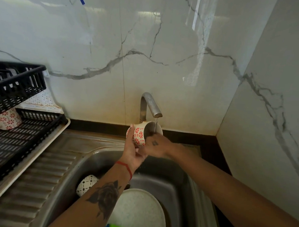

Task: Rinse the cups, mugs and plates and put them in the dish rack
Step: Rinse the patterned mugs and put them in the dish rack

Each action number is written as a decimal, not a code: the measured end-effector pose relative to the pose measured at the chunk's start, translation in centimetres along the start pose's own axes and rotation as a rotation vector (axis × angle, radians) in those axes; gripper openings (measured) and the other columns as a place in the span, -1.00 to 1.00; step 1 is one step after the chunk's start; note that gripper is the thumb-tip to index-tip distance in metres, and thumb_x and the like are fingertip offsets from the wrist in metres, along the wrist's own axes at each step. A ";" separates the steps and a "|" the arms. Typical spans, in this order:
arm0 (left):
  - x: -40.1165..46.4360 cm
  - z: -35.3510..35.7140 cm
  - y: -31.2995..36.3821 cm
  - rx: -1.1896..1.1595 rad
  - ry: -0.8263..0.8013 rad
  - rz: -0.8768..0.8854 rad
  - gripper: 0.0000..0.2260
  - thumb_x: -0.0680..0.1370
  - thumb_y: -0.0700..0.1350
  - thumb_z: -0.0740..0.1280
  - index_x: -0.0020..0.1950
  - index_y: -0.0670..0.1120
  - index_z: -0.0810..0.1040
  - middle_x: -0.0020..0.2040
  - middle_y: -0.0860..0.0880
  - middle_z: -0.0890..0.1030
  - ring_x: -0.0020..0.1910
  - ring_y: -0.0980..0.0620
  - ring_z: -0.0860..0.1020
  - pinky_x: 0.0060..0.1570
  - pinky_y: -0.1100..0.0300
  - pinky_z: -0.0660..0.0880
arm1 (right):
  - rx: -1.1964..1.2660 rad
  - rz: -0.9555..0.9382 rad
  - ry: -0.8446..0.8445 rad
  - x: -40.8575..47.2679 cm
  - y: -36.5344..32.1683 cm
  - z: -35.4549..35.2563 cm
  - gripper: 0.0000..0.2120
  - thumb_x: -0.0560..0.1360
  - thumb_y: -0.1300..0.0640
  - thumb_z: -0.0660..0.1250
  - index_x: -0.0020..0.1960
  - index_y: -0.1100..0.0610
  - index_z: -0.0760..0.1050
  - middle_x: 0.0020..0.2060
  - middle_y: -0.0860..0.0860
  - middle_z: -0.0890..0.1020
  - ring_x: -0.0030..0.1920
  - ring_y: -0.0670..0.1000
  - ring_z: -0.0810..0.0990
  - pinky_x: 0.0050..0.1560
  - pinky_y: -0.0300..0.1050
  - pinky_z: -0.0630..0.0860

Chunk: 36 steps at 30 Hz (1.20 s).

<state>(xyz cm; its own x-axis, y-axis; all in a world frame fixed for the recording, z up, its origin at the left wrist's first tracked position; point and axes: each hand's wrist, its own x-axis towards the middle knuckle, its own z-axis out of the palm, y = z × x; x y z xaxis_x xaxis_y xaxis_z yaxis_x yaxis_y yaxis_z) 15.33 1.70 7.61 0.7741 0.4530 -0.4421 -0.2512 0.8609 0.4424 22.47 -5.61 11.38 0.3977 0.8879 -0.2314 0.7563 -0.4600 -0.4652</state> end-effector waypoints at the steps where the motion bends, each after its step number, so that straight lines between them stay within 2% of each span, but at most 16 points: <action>1: 0.0 -0.1 0.1 0.006 0.000 -0.005 -0.37 0.35 0.18 0.44 0.31 -0.13 0.47 0.22 -0.21 0.58 0.11 -0.14 0.61 0.14 0.00 0.56 | 0.142 0.017 -0.013 0.1 -0.3 0.5 -0.55 0.55 0.00 0.28 0.38 0.18 0.38 0.25 0.13 0.51 0.26 0.11 0.48 0.32 0.05 0.40; 3: 0.0 -0.2 0.4 0.024 -0.006 -0.007 -0.37 0.31 0.17 0.46 0.28 -0.12 0.49 0.17 -0.21 0.61 0.06 -0.16 0.63 -0.09 -0.04 0.64 | 0.128 -0.007 -0.018 -0.1 -0.3 0.9 -0.57 0.57 0.08 0.26 0.39 0.20 0.37 0.25 0.14 0.51 0.26 0.12 0.48 0.30 0.06 0.44; 6: 0.0 -0.4 0.9 0.134 -0.032 -0.021 -0.37 0.33 0.23 0.41 0.26 -0.14 0.50 0.09 -0.21 0.62 -0.02 -0.14 0.62 -0.37 0.08 0.60 | -0.314 -0.058 0.016 -0.6 1.0 0.5 -0.48 0.60 -0.05 0.18 0.49 0.12 0.23 0.38 0.11 0.41 0.37 0.10 0.39 0.38 0.04 0.35; 8: 0.1 -0.8 1.1 0.172 -0.073 -0.036 -0.33 0.39 0.29 0.34 0.30 -0.16 0.47 0.06 -0.22 0.62 -0.01 -0.11 0.58 -0.25 0.09 0.60 | -0.355 -0.075 0.069 -0.7 1.6 0.0 -0.47 0.60 -0.10 0.15 0.49 0.10 0.23 0.38 0.09 0.42 0.36 0.09 0.40 0.38 0.03 0.36; 10: 0.1 -1.2 0.8 0.111 -0.104 -0.072 -0.29 0.35 0.32 0.34 0.28 -0.19 0.45 0.15 -0.25 0.60 0.12 -0.14 0.57 0.01 -0.05 0.58 | -0.086 -0.110 0.142 -0.7 1.0 -0.2 -0.52 0.60 -0.09 0.17 0.42 0.15 0.35 0.28 0.11 0.52 0.23 0.09 0.52 0.27 0.03 0.47; 12: 0.2 -1.3 0.1 0.042 -0.130 -0.054 -0.29 0.34 0.29 0.36 0.30 -0.19 0.44 0.21 -0.28 0.58 0.15 -0.21 0.59 0.08 -0.10 0.57 | 0.154 -0.095 0.215 -0.7 0.1 0.2 -0.62 0.59 -0.05 0.22 0.29 0.17 0.45 0.14 0.11 0.60 0.10 0.07 0.58 0.16 0.04 0.53; 15: 0.7 -1.1 -0.1 -0.021 -0.086 -0.036 -0.34 0.42 0.21 0.37 0.37 -0.18 0.41 0.28 -0.25 0.53 0.23 -0.18 0.55 0.32 -0.02 0.43 | 0.179 -0.136 0.202 -0.9 -0.4 1.3 -0.63 0.60 0.03 0.22 0.35 0.17 0.39 0.21 0.13 0.55 0.17 0.10 0.54 0.19 0.02 0.52; 17: 0.7 -1.3 -0.1 0.009 -0.044 -0.035 -0.41 0.44 0.16 0.40 0.34 -0.16 0.44 0.26 -0.24 0.55 0.21 -0.19 0.56 0.27 -0.03 0.47 | -0.028 -0.125 0.035 -0.9 0.4 0.9 -0.51 0.60 -0.02 0.19 0.47 0.14 0.25 0.35 0.12 0.45 0.32 0.11 0.45 0.31 -0.01 0.43; 20: 0.6 -1.4 -0.4 0.078 -0.014 -0.028 -0.48 0.44 0.14 0.40 0.29 -0.14 0.49 0.17 -0.25 0.61 0.06 -0.20 0.62 -0.17 -0.11 0.60 | -0.516 -0.016 -0.067 -0.3 1.1 0.0 -0.44 0.58 -0.10 0.19 0.52 0.06 0.20 0.41 0.08 0.38 0.42 0.09 0.31 0.45 0.01 0.25; 22: 0.6 -1.3 -0.5 0.051 0.002 -0.038 -0.46 0.45 0.15 0.39 0.32 -0.14 0.48 0.16 -0.24 0.61 0.03 -0.19 0.64 -0.20 -0.07 0.62 | -0.441 0.017 -0.005 0.0 0.5 0.5 -0.47 0.55 -0.05 0.26 0.47 0.11 0.30 0.34 0.10 0.45 0.36 0.11 0.39 0.39 0.00 0.33; 24: 0.8 -1.3 -0.3 0.035 0.007 -0.054 -0.42 0.45 0.18 0.40 0.35 -0.13 0.46 0.19 -0.24 0.60 0.10 -0.19 0.62 0.00 -0.08 0.59 | -0.142 -0.023 0.067 0.0 -0.1 1.3 -0.52 0.54 0.05 0.29 0.41 0.18 0.36 0.29 0.15 0.49 0.29 0.13 0.46 0.30 -0.01 0.44; 26: 0.9 -1.5 0.2 0.078 0.023 -0.052 -0.41 0.43 0.18 0.41 0.35 -0.12 0.45 0.21 -0.24 0.58 0.12 -0.19 0.60 -0.01 -0.09 0.60 | -0.008 -0.098 0.067 -0.4 0.0 1.8 -0.49 0.55 0.12 0.29 0.46 0.16 0.28 0.34 0.15 0.45 0.33 0.13 0.43 0.32 0.01 0.43; 28: 0.8 -1.6 0.9 0.133 0.033 -0.058 -0.42 0.42 0.18 0.42 0.31 -0.14 0.46 0.20 -0.25 0.58 0.09 -0.22 0.61 -0.18 -0.12 0.61 | -0.263 -0.200 0.106 -0.7 1.2 1.8 -0.43 0.55 0.09 0.29 0.50 0.13 0.19 0.41 0.12 0.37 0.41 0.11 0.34 0.41 0.00 0.32; 31: 0.6 -1.9 1.4 0.150 0.017 -0.046 -0.35 0.37 0.22 0.42 0.29 -0.16 0.45 0.19 -0.28 0.57 0.06 -0.22 0.62 -0.08 -0.11 0.62 | -0.507 -0.322 0.278 -1.0 2.5 1.4 -0.48 0.57 0.06 0.27 0.48 0.13 0.24 0.41 0.11 0.39 0.42 0.11 0.31 0.41 -0.05 0.24; 34: 0.7 -2.2 0.3 0.038 -0.048 -0.052 -0.30 0.35 0.28 0.41 0.32 -0.15 0.45 0.16 -0.27 0.59 0.01 -0.15 0.63 0.19 -0.01 0.52 | -0.201 -0.303 0.492 -0.4 1.3 2.3 -0.63 0.57 0.06 0.26 0.33 0.16 0.42 0.21 0.14 0.55 0.20 0.13 0.54 0.21 -0.05 0.50; 36: 0.7 -1.7 -0.2 -0.001 -0.079 -0.031 -0.34 0.38 0.27 0.40 0.31 -0.14 0.47 0.18 -0.25 0.60 0.08 -0.18 0.63 0.19 -0.08 0.52 | 0.003 -0.213 0.437 -0.1 0.4 3.1 -0.65 0.59 0.00 0.23 0.30 0.17 0.44 0.16 0.14 0.58 0.12 0.11 0.58 0.10 -0.06 0.56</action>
<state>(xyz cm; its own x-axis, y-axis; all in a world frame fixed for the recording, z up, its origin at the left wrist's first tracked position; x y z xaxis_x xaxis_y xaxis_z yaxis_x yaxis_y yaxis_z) 14.94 2.24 5.83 0.8248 0.4064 -0.3931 -0.2268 0.8747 0.4284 21.13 -5.81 8.58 0.4154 0.8746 0.2499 0.8435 -0.2675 -0.4659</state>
